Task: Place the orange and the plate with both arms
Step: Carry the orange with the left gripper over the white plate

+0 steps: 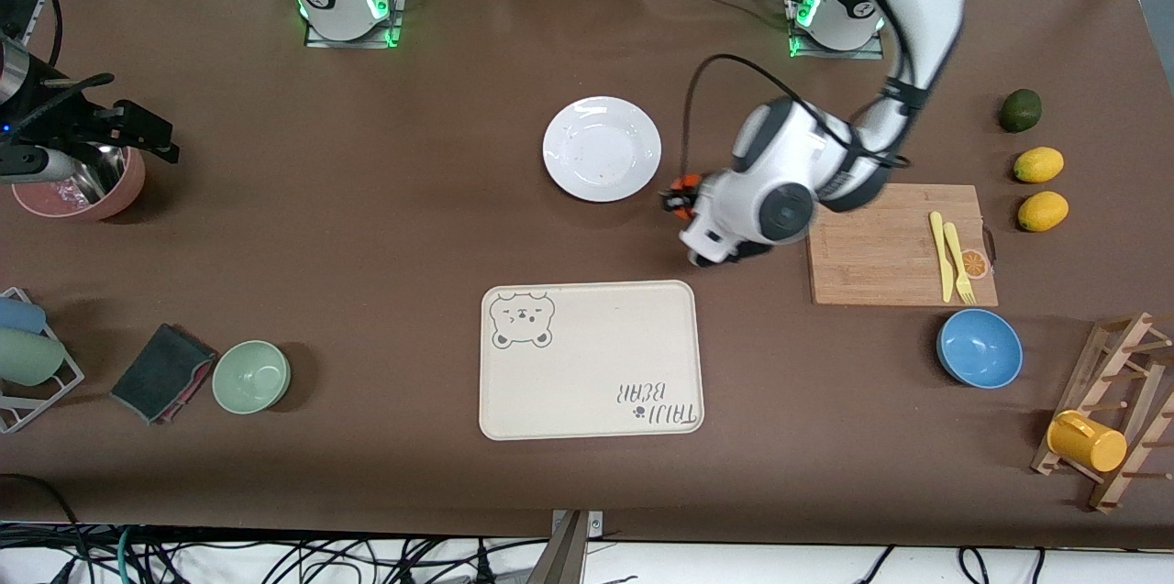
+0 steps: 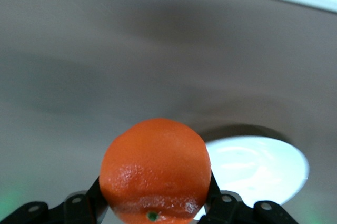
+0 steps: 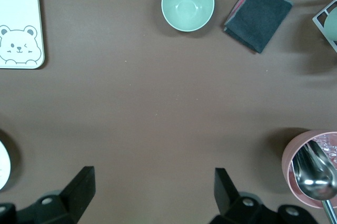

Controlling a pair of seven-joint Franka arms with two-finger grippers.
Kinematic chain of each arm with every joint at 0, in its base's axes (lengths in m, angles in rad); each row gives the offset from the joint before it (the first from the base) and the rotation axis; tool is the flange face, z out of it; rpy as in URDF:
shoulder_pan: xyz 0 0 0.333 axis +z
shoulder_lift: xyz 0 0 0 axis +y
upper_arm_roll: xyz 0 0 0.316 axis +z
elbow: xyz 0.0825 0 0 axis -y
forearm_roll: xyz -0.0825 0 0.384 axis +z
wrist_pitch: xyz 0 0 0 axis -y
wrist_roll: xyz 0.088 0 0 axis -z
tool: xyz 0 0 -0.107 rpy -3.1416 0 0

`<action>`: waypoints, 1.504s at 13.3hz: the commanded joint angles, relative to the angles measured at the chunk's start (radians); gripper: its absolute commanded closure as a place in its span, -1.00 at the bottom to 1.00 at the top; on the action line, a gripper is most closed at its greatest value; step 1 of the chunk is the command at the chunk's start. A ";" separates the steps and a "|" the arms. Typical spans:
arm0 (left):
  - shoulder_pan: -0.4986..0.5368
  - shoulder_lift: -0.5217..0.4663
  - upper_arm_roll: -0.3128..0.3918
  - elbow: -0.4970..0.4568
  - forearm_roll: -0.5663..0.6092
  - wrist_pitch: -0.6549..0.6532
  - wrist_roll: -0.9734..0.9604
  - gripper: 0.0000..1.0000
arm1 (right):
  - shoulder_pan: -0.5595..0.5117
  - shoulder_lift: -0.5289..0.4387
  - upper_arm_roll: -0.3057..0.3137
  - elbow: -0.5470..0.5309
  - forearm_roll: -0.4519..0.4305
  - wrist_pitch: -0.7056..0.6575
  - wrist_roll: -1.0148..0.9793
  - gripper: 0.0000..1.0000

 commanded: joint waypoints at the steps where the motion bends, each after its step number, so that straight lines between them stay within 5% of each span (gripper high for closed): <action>1: -0.173 -0.001 0.015 -0.041 -0.060 0.139 -0.223 1.00 | 0.002 -0.002 -0.002 0.003 0.007 0.002 -0.014 -1.00; 6: -0.350 0.065 0.015 -0.184 -0.054 0.521 -0.344 1.00 | 0.002 0.001 -0.002 0.003 0.004 0.023 -0.014 -1.00; 8: -0.343 0.081 0.015 -0.178 -0.057 0.535 -0.344 1.00 | 0.002 0.001 -0.002 0.003 0.006 0.025 -0.014 -1.00; 9: -0.344 0.081 0.015 -0.175 -0.057 0.526 -0.346 0.83 | 0.002 0.001 -0.002 0.003 0.006 0.022 -0.014 -1.00; 10: -0.330 0.081 0.016 -0.173 -0.062 0.523 -0.342 -0.98 | 0.002 0.001 -0.002 0.003 0.006 0.022 -0.014 -1.00; 14: -0.252 0.058 0.015 -0.103 -0.118 0.356 -0.341 -1.00 | 0.004 0.001 -0.002 0.003 0.006 0.023 -0.014 -1.00; 20: 0.024 0.064 0.028 0.164 -0.103 -0.148 -0.208 -1.00 | 0.017 -0.001 -0.002 0.012 0.003 0.025 -0.002 -1.00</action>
